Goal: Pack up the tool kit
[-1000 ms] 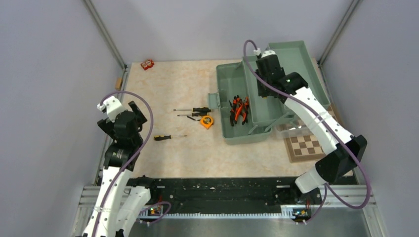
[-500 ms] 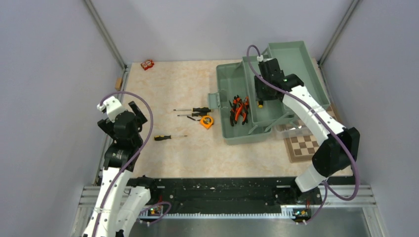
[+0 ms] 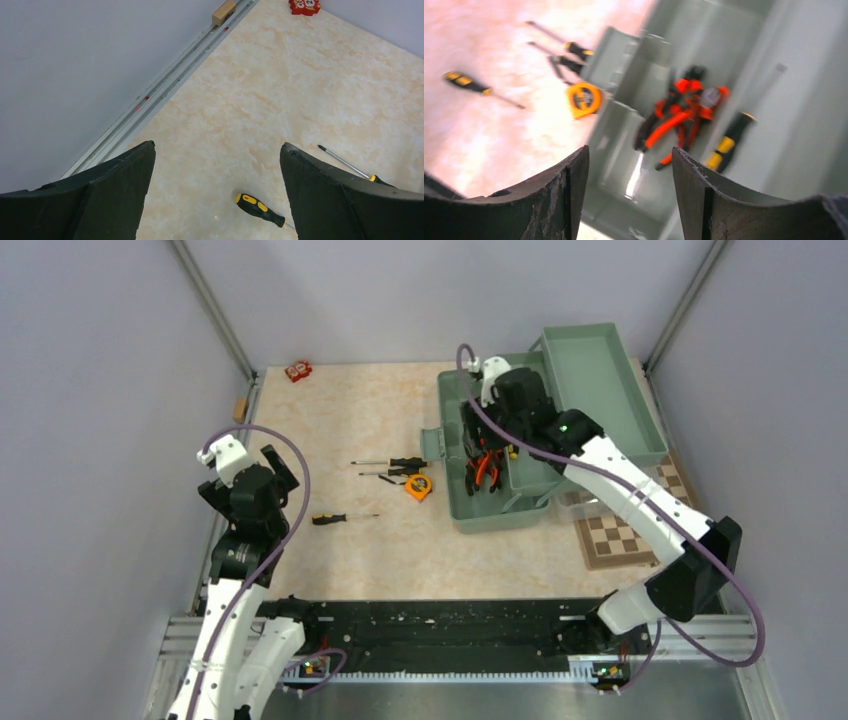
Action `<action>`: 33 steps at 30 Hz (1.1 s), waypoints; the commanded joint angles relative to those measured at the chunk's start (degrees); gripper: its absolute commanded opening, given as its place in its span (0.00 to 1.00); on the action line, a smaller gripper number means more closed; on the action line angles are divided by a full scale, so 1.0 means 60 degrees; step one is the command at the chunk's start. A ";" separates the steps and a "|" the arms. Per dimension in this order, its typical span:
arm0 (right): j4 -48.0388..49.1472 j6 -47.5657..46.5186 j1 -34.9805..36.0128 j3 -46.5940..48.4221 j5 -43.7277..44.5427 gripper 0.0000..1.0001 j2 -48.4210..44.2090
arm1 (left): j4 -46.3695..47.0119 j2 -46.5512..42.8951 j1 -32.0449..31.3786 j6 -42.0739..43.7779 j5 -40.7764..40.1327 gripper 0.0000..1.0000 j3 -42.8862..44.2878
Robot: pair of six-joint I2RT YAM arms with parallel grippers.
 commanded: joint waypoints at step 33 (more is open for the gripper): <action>0.6498 -0.3093 0.3929 0.2173 -0.3692 0.60 0.8125 | 0.0165 -0.0279 0.0995 -0.0861 -0.1473 0.99 -0.0052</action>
